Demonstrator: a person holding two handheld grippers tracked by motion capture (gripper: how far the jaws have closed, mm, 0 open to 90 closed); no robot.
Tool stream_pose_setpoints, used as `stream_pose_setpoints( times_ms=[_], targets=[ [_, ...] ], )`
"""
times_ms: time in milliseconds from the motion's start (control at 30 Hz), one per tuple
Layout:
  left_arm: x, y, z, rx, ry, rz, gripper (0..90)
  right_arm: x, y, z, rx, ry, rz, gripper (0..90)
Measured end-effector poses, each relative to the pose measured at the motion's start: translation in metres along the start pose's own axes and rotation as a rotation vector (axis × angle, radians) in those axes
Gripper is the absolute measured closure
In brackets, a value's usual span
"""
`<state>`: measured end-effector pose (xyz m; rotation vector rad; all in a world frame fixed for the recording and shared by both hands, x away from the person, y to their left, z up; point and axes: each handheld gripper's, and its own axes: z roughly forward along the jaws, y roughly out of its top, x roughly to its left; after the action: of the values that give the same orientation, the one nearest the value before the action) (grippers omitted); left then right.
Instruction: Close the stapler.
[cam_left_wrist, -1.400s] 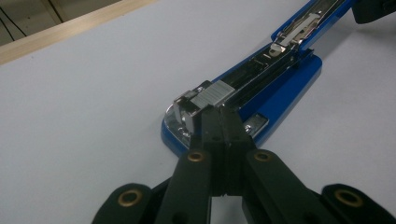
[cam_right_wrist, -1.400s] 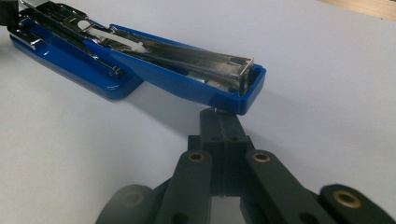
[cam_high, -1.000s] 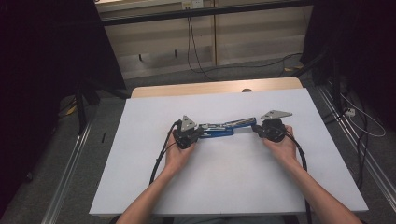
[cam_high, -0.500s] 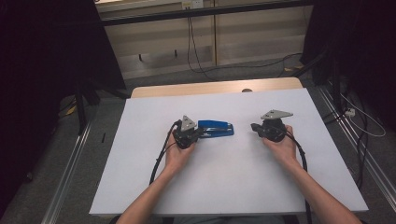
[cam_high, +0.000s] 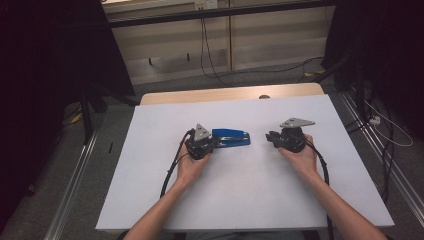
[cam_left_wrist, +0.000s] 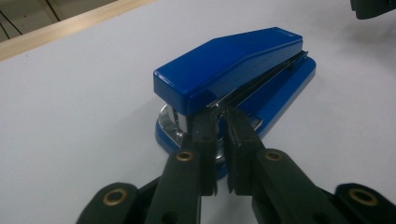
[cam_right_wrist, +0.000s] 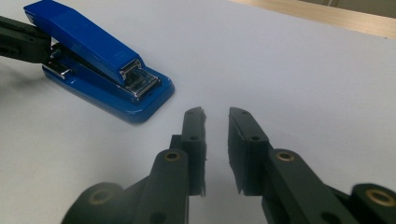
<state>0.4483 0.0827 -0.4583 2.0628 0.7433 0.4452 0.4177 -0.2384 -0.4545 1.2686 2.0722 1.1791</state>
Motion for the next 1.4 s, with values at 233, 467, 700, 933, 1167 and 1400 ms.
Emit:
stream_pose_setpoints(
  times_ms=[233,467,700,933,1167,1400],
  targets=[
    [-0.003,-0.002,-0.004,-0.001,-0.003,-0.004,74.4,0.003,0.001,0.000,-0.020,-0.013,0.012,56.2],
    [-0.002,-0.004,-0.013,-0.041,-0.015,-0.048,55.6,0.004,0.001,-0.001,-0.024,-0.017,0.014,32.6],
    [0.003,-0.007,-0.015,-0.048,0.039,-0.102,25.7,0.005,0.001,-0.002,-0.034,-0.006,0.034,14.9],
    [0.005,-0.007,-0.019,-0.018,0.050,-0.097,10.3,0.007,0.002,-0.005,-0.060,0.003,0.053,6.4],
    [0.002,-0.009,-0.033,-0.071,0.057,-0.035,3.5,0.009,0.001,-0.009,-0.075,-0.019,0.044,3.7],
    [0.003,-0.012,-0.046,-0.115,0.077,-0.067,3.5,0.011,-0.001,-0.013,-0.082,-0.028,0.045,5.4]
  ],
)
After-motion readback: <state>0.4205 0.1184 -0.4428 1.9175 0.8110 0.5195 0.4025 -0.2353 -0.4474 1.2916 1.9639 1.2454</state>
